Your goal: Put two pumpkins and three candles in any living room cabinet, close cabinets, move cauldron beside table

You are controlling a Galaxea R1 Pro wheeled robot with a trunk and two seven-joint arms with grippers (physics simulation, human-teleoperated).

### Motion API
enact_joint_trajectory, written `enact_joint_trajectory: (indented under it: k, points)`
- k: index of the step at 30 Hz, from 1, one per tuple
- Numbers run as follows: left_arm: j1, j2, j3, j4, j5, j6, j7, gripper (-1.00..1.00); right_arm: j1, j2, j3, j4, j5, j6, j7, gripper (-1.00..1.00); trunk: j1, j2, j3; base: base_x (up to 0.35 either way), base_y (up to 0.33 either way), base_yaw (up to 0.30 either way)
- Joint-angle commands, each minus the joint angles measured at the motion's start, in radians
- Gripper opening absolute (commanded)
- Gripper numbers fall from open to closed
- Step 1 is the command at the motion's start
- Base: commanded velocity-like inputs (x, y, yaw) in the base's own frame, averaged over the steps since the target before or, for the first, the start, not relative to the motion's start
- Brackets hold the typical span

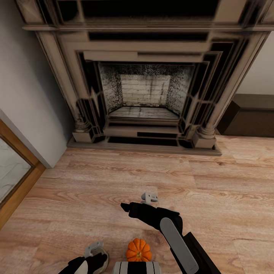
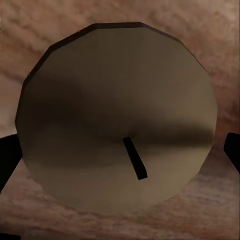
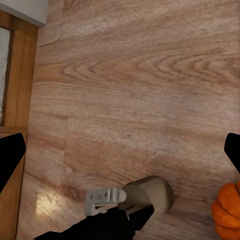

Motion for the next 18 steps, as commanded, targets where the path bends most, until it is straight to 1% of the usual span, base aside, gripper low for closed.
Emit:
enact_joint_trajectory:
  k: [1, 7, 12, 16, 18]
  points:
    - [0.0, 0.001, -0.007, -0.002, 0.009, -0.001, 0.004, 1.0, -0.001, 0.0, 0.001, -0.001, -0.011, 0.001, -0.01, 1.0, 0.0, 0.0, -0.001, 0.0, 0.0, 0.0]
    - [0.0, 0.001, -0.007, -0.002, 0.012, -0.031, 0.004, 1.0, -0.001, 0.0, 0.001, -0.001, -0.011, 0.001, -0.01, 1.0, 0.0, 0.0, -0.001, 0.0, 0.0, 0.0]
    - [0.0, 0.001, -0.007, -0.002, 0.012, -0.036, 0.004, 1.0, -0.001, 0.0, 0.001, -0.001, -0.011, 0.001, -0.01, 1.0, 0.0, 0.0, -0.001, 0.0, 0.0, 0.0]
    - [0.0, 0.001, -0.007, -0.002, 0.012, -0.037, 0.004, 1.0, -0.001, 0.0, 0.001, -0.001, -0.01, 0.001, -0.01, 1.0, 0.002, -0.001, -0.016, 0.0, 0.0, 0.0]
    - [0.0, 0.001, -0.007, -0.002, 0.012, -0.037, 0.004, 1.0, -0.001, 0.0, 0.001, -0.001, -0.01, 0.001, -0.01, 1.0, 0.002, -0.001, -0.016, 0.0, 0.0, 0.0]
